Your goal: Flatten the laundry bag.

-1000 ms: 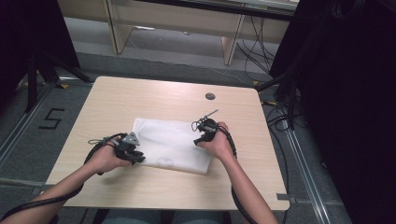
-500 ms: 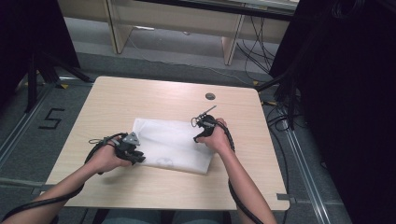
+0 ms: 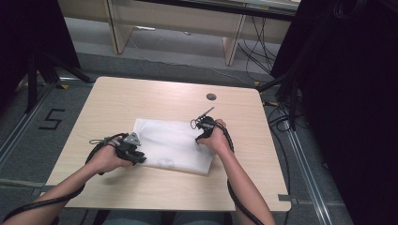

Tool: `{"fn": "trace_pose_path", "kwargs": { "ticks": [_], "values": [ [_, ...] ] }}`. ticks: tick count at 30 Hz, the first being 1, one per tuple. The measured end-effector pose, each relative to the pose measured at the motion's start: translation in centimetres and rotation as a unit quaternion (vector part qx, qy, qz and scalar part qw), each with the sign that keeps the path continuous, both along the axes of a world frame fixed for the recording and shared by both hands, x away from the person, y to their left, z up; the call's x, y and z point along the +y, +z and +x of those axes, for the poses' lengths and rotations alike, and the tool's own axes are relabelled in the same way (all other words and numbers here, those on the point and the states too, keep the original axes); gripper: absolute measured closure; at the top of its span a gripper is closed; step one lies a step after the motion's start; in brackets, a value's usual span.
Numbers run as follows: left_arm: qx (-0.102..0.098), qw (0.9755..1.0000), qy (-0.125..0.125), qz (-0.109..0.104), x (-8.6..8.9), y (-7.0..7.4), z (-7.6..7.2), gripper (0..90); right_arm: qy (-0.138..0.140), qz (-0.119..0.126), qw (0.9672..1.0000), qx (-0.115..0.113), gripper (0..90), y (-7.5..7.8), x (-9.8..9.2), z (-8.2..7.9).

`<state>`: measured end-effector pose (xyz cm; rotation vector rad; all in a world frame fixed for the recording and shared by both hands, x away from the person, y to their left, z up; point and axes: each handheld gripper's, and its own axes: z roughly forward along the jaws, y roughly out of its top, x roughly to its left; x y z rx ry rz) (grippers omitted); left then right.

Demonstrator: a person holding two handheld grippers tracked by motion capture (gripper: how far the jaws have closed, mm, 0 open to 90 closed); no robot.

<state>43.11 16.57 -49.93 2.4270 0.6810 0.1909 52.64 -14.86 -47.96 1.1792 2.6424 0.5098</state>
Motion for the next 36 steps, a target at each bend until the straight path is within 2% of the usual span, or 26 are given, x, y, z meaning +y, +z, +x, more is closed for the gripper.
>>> {"fn": "trace_pose_path", "kwargs": {
  "ticks": [3, 5, 6, 9, 13, 15, 16, 18, 19, 20, 24, 26, 29, 30, 34, 36],
  "values": [
    [0.002, 1.0000, -0.002, 0.000, 0.0, 0.0, 0.1, 74.4, 0.009, -0.007, 0.9999, 0.006, 75.5, 0.1, 0.4, -0.4],
    [0.002, 1.0000, 0.001, -0.002, -0.1, 0.0, 0.0, 74.4, 0.018, -0.026, 0.9995, 0.005, 80.9, 0.3, 0.7, -0.6],
    [0.002, 1.0000, 0.000, -0.001, -0.1, 0.0, 0.1, 74.4, 0.031, -0.034, 0.9989, -0.004, 86.3, 0.4, 0.9, -0.7],
    [-0.001, 1.0000, 0.003, -0.003, -0.1, -0.1, 0.0, 74.4, 0.036, -0.047, 0.9982, -0.004, 88.8, 0.7, 1.2, -1.0],
    [0.001, 1.0000, 0.002, -0.002, -0.1, 0.0, 0.0, 74.4, 0.047, -0.043, 0.9979, -0.005, 89.2, 1.3, 1.4, -1.2],
    [0.000, 1.0000, 0.002, -0.003, -0.1, -0.1, 0.0, 74.4, 0.039, -0.037, 0.9985, -0.008, 87.3, 1.7, 1.2, -1.1],
    [0.001, 1.0000, 0.003, -0.003, -0.1, -0.1, 0.0, 74.4, 0.032, -0.029, 0.9990, -0.013, 82.3, 1.9, 1.0, -0.9],
    [-0.003, 1.0000, 0.000, 0.000, -0.1, 0.0, 0.1, 74.4, 0.022, -0.024, 0.9989, -0.033, 66.7, 2.1, 0.7, -0.3],
    [0.000, 1.0000, 0.004, -0.004, -0.1, -0.1, 0.0, 74.4, 0.027, -0.022, 0.9988, -0.034, 65.9, 2.0, 0.6, -0.2],
    [0.000, 1.0000, 0.004, -0.004, -0.1, -0.1, 0.0, 74.4, 0.018, -0.017, 0.9994, -0.026, 64.2, 1.9, 0.7, -0.2],
    [0.001, 1.0000, 0.003, -0.003, -0.1, -0.1, 0.1, 74.4, 0.017, -0.004, 0.9998, -0.009, 57.5, 1.1, 0.6, 0.0],
    [-0.003, 1.0000, -0.001, -0.001, -0.1, 0.0, 0.1, 74.4, 0.018, -0.001, 0.9998, 0.001, 62.5, 0.6, 0.5, 0.1],
    [-0.003, 1.0000, -0.001, -0.001, -0.1, 0.0, 0.1, 74.4, 0.025, -0.005, 0.9995, 0.016, 82.0, 0.4, 0.7, -0.3],
    [-0.003, 1.0000, -0.001, -0.001, -0.1, 0.0, 0.1, 74.4, 0.025, -0.005, 0.9995, 0.016, 82.0, 0.4, 0.7, -0.3],
    [-0.007, 1.0000, 0.003, -0.004, -0.1, -0.1, 0.0, 74.3, 0.056, -0.024, 0.9980, 0.020, 89.0, 1.1, 1.3, -0.8],
    [-0.009, 0.9999, 0.003, -0.004, -0.1, -0.1, 0.0, 74.3, 0.070, -0.021, 0.9973, 0.009, 89.5, 2.2, 1.6, -1.4]
  ]
}}
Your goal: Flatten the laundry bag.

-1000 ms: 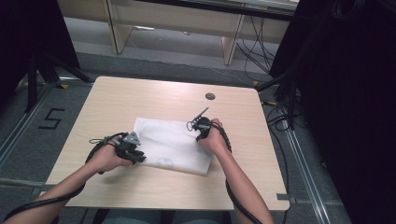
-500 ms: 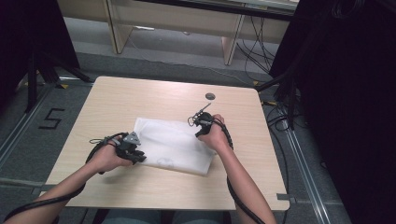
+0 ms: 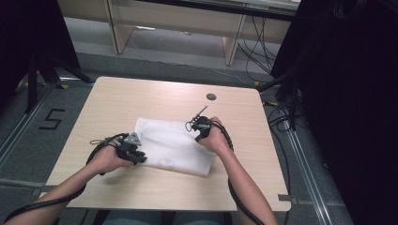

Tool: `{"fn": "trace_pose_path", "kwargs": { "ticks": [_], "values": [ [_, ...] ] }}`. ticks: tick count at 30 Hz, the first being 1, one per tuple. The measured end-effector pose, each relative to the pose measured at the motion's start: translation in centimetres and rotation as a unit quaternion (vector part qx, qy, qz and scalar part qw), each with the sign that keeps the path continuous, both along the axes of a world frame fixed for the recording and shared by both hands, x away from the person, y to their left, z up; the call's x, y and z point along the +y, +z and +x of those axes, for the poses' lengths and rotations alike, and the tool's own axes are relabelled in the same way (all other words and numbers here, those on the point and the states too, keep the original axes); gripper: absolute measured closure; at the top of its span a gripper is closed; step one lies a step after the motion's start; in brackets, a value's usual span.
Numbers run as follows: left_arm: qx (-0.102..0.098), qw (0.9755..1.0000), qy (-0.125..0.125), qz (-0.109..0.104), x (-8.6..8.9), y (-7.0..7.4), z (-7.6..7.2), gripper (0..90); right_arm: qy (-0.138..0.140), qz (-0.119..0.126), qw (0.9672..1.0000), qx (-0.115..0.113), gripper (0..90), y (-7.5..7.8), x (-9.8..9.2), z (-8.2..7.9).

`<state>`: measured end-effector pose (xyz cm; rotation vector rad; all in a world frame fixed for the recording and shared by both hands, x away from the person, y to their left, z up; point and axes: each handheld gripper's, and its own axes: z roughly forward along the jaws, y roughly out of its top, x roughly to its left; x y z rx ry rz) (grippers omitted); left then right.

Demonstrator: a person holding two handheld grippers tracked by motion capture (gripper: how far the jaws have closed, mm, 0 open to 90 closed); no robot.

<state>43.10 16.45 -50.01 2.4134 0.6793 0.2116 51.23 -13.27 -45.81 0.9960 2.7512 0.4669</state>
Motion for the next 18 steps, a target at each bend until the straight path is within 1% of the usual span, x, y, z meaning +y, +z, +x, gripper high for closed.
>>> {"fn": "trace_pose_path", "kwargs": {
  "ticks": [1, 2, 3, 4, 5, 6, 7, 8, 9, 10, 11, 12, 13, 14, 15, 16, 17, 18],
  "values": [
    [0.005, 1.0000, 0.005, -0.004, 0.0, -0.1, 0.0, 74.3, 0.004, 0.003, 0.9999, -0.009, 89.6, 0.4, 0.0, -0.2],
    [0.006, 1.0000, 0.007, -0.005, 0.0, -0.1, 0.0, 74.3, 0.004, 0.003, 0.9999, -0.009, 89.6, 0.4, 0.0, -0.2],
    [0.003, 1.0000, 0.005, -0.002, 0.1, 0.0, 0.0, 74.3, 0.003, 0.005, 0.9999, -0.014, 89.6, 0.9, -0.1, -0.4],
    [0.015, 0.9997, 0.017, -0.008, 0.1, 0.0, 0.0, 73.7, 0.005, 0.007, 0.9997, -0.024, 89.6, 1.4, -0.1, -0.6],
    [0.025, 0.9992, 0.026, -0.016, 0.2, 0.1, 0.1, 72.1, 0.005, 0.013, 0.9995, -0.029, 89.6, 1.8, -0.2, -0.7],
    [0.041, 0.9982, 0.036, -0.027, 0.4, 0.3, 0.3, 70.2, 0.008, 0.019, 0.9992, -0.034, 89.6, 2.3, -0.3, -0.9],
    [0.050, 0.9959, 0.056, -0.049, 0.4, 0.5, 0.3, 68.5, 0.005, 0.024, 0.9989, -0.039, 89.6, 2.6, -0.4, -1.1],
    [0.045, 0.9921, 0.084, -0.082, 0.1, 0.6, 0.1, 67.6, -0.003, 0.028, 0.9989, -0.038, 89.6, 3.0, -0.5, -1.3],
    [0.034, 0.9919, 0.086, -0.088, 0.1, 1.0, 0.0, 67.9, 0.007, 0.030, 0.9983, -0.050, 89.6, 3.2, -0.6, -1.3],
    [0.025, 0.9908, 0.089, -0.098, -0.1, 1.3, -0.2, 68.1, -0.013, 0.030, 0.9984, -0.046, 89.6, 3.6, -0.6, -1.7],
    [0.008, 0.9916, 0.081, -0.100, -0.2, 1.8, -0.4, 71.4, 0.002, 0.037, 0.9977, -0.057, 89.6, 3.8, -0.8, -1.8],
    [0.000, 0.9912, 0.076, -0.108, -0.6, 2.2, -0.7, 71.4, 0.002, 0.037, 0.9977, -0.057, 89.6, 3.8, -0.8, -1.8],
    [-0.007, 0.9926, 0.056, -0.107, -1.0, 2.6, -1.0, 73.7, -0.004, 0.041, 0.9977, -0.055, 89.6, 4.0, -0.7, -2.0],
    [-0.013, 0.9937, 0.040, -0.104, -1.5, 2.7, -1.4, 75.9, -0.003, 0.042, 0.9977, -0.054, 89.6, 4.1, -0.7, -2.1],
    [-0.011, 0.9949, 0.023, -0.098, -2.0, 2.7, -1.7, 77.8, 0.000, 0.042, 0.9973, -0.061, 89.6, 4.2, -0.7, -2.2],
    [-0.008, 0.9956, 0.013, -0.093, -2.7, 2.4, -2.1, 79.1, -0.001, 0.046, 0.9974, -0.055, 89.6, 4.4, -0.7, -2.4],
    [-0.004, 0.9967, -0.004, -0.081, -3.2, 2.0, -2.4, 79.7, 0.001, 0.041, 0.9974, -0.059, 89.6, 4.6, -0.7, -2.4],
    [-0.001, 0.9979, -0.018, -0.062, -3.7, 1.7, -2.5, 80.7, 0.003, 0.044, 0.9970, -0.064, 89.6, 4.7, -0.6, -2.6]
  ]
}}
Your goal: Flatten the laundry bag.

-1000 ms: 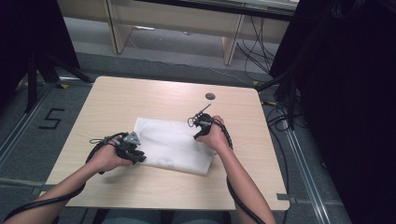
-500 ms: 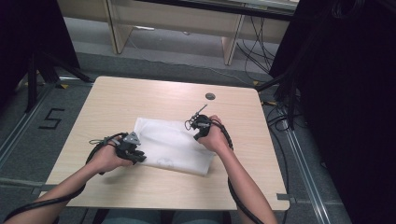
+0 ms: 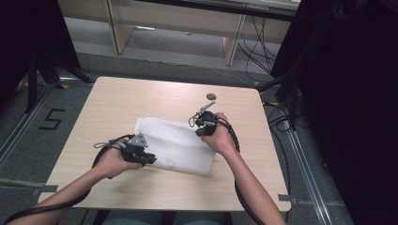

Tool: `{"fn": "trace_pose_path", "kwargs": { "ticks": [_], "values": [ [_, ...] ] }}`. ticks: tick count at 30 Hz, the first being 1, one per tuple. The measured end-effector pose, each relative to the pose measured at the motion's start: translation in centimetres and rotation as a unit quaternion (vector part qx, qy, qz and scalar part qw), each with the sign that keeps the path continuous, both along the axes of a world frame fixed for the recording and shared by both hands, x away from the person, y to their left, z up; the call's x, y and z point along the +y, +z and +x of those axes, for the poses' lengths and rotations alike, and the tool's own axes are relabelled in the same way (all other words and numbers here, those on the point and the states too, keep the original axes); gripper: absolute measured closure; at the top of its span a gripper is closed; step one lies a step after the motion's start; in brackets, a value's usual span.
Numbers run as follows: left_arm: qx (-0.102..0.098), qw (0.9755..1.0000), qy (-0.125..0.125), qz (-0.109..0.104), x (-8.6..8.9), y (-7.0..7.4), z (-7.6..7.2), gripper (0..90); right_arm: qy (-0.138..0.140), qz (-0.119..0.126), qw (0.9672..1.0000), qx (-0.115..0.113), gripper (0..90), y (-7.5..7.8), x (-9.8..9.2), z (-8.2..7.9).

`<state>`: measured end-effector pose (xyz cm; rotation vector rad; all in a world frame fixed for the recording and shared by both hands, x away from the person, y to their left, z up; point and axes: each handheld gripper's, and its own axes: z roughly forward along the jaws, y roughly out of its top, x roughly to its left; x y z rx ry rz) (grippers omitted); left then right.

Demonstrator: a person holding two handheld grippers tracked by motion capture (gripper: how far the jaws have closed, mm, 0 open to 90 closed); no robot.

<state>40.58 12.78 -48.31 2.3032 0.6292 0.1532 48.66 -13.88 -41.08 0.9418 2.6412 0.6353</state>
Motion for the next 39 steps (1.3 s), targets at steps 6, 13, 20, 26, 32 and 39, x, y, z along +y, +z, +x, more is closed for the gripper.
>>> {"fn": "trace_pose_path", "kwargs": {
  "ticks": [6, 13, 20, 26, 32, 39],
  "values": [
    [-0.004, 0.9980, -0.026, 0.057, -1.3, -0.9, 0.9, 85.3, 0.008, 0.009, 0.9999, -0.002, 89.6, 1.0, 0.2, -0.9],
    [0.004, 0.9981, -0.005, 0.062, -1.4, -1.2, 1.7, 87.1, 0.022, 0.014, 0.9995, -0.019, 89.6, 2.0, 0.3, -1.9],
    [0.009, 0.9982, 0.013, 0.059, -1.5, -1.3, 2.9, 88.3, 0.046, 0.018, 0.9979, -0.042, 89.6, 3.2, 0.8, -3.5],
    [0.006, 0.9980, 0.022, 0.058, -1.8, -1.4, 3.6, 87.9, 0.066, 0.022, 0.9959, -0.058, 89.6, 4.3, 1.5, -5.0],
    [0.003, 0.9980, 0.036, 0.052, -2.1, -1.5, 4.0, 87.7, 0.081, 0.022, 0.9942, -0.067, 89.6, 5.0, 2.1, -6.3],
    [-0.002, 0.9977, 0.034, 0.058, -2.2, -1.5, 4.2, 88.2, 0.088, 0.026, 0.9934, -0.069, 89.6, 5.2, 2.3, -7.0]
  ]
}}
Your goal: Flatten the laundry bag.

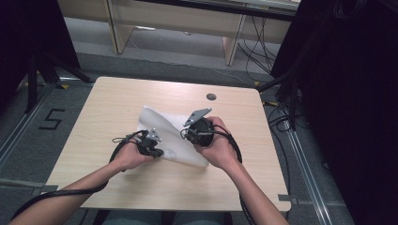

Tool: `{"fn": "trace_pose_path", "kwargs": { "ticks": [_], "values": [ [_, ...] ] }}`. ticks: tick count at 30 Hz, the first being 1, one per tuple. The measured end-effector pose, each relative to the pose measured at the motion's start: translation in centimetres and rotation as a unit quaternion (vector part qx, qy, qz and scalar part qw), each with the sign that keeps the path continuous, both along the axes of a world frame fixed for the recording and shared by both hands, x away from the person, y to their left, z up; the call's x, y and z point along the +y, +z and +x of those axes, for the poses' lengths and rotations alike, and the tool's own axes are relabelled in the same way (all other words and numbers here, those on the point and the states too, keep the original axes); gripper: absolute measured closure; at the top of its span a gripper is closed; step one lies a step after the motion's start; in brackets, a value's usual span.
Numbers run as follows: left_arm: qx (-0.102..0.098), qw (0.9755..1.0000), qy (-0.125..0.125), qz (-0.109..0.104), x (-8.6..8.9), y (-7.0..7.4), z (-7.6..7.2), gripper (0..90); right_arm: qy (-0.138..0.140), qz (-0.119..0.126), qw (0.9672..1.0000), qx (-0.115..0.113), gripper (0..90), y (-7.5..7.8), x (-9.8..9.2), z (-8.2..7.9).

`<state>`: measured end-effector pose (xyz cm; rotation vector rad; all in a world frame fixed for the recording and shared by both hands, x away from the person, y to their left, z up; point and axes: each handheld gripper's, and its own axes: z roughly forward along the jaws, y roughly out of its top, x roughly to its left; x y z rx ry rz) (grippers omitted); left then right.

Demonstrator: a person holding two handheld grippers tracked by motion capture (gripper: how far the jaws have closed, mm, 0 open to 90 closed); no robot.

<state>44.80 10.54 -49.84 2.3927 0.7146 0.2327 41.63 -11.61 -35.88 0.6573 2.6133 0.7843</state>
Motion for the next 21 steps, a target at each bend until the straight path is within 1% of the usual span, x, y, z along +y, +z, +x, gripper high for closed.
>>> {"fn": "trace_pose_path", "kwargs": {
  "ticks": [1, 2, 3, 4, 5, 6, 7, 8, 9, 10, 11, 12, 13, 14, 15, 16, 17, 18, 19, 20, 21],
  "values": [
    [-0.002, 1.0000, 0.003, 0.000, 0.0, 0.0, 0.0, 88.2, 0.001, 0.000, 1.0000, -0.001, 89.6, 0.0, 0.0, 0.0],
    [-0.003, 1.0000, 0.007, -0.004, -0.1, 0.0, 0.0, 88.2, 0.012, 0.001, 0.9999, -0.001, 89.6, 0.0, 0.0, 0.0],
    [-0.005, 1.0000, 0.004, 0.002, 0.0, 0.1, 0.0, 88.2, 0.000, 0.005, 0.9999, -0.009, 89.6, 0.1, 0.1, -0.2],
    [-0.004, 0.9999, 0.010, -0.008, -0.2, 0.0, -0.2, 88.2, 0.000, 0.005, 0.9999, -0.009, 89.6, 0.1, 0.1, -0.2],
    [-0.007, 0.9999, 0.006, -0.006, -0.3, 0.2, -0.4, 87.9, 0.000, 0.005, 0.9999, -0.010, 89.6, 0.2, 0.1, -0.2],
    [-0.008, 0.9997, 0.011, -0.019, -0.6, 0.3, -0.7, 87.9, 0.010, 0.005, 0.9999, -0.013, 89.6, 0.2, 0.0, -0.1],
    [-0.006, 0.9996, 0.005, -0.027, -0.8, 0.5, -1.0, 87.8, 0.000, 0.009, 0.9998, -0.016, 89.6, 0.1, 0.0, -0.1],
    [-0.009, 0.9995, 0.002, -0.031, -1.1, 0.6, -1.4, 87.9, -0.004, 0.011, 0.9998, -0.013, 89.6, 0.2, 0.0, -0.1],
    [-0.011, 0.9995, -0.030, -0.006, -1.2, 1.0, -1.5, 87.9, -0.008, 0.012, 0.9998, -0.016, 89.6, 0.2, 0.0, 0.0],
    [-0.009, 0.9992, -0.038, -0.008, -1.5, 1.0, -1.8, 88.1, -0.008, 0.010, 0.9999, -0.010, 89.6, 0.3, -0.1, 0.1],
    [-0.005, 0.9992, -0.036, -0.017, -1.9, 0.8, -2.2, 88.1, -0.009, 0.008, 0.9998, -0.014, 89.6, 0.3, -0.2, 0.2],
    [-0.004, 0.9987, -0.050, 0.001, -2.0, 0.9, -2.2, 88.1, -0.009, 0.008, 0.9998, -0.013, 89.6, 0.4, -0.1, 0.2],
    [-0.001, 0.9988, -0.049, 0.001, -2.2, 0.7, -2.3, 88.1, -0.012, 0.009, 0.9998, -0.012, 89.6, 0.4, -0.1, 0.1],
    [-0.004, 0.9987, -0.050, 0.004, -2.3, 0.5, -2.2, 88.1, -0.007, 0.009, 0.9998, -0.014, 89.6, 0.5, 0.0, 0.1],
    [-0.001, 0.9993, -0.036, -0.008, -2.4, 0.1, -2.2, 88.1, -0.007, 0.010, 0.9998, -0.013, 89.6, 0.5, 0.1, 0.0],
    [-0.004, 0.9990, -0.043, 0.007, -2.3, 0.1, -1.9, 88.1, -0.004, 0.010, 0.9999, -0.013, 89.6, 0.6, 0.1, -0.1],
    [-0.001, 0.9995, -0.029, -0.008, -2.4, -0.1, -1.8, 88.1, -0.003, 0.012, 0.9997, -0.023, 89.6, 0.6, 0.2, -0.2],
    [0.002, 0.9997, -0.022, -0.013, -2.5, -0.3, -1.7, 88.3, -0.005, 0.013, 0.9997, -0.019, 89.6, 0.7, 0.2, -0.4],
    [0.002, 0.9993, -0.037, 0.004, -2.2, -0.2, -1.4, 88.2, -0.003, 0.014, 0.9997, -0.020, 89.6, 0.7, 0.2, -0.4],
    [0.003, 0.9995, -0.033, 0.001, -2.2, -0.2, -1.2, 88.1, 0.004, 0.014, 0.9996, -0.023, 89.6, 0.8, 0.2, -0.4],
    [-0.002, 0.9995, -0.032, 0.004, -2.2, -0.2, -1.0, 87.7, 0.003, 0.013, 0.9997, -0.023, 89.6, 0.9, 0.2, -0.5]
  ]
}}
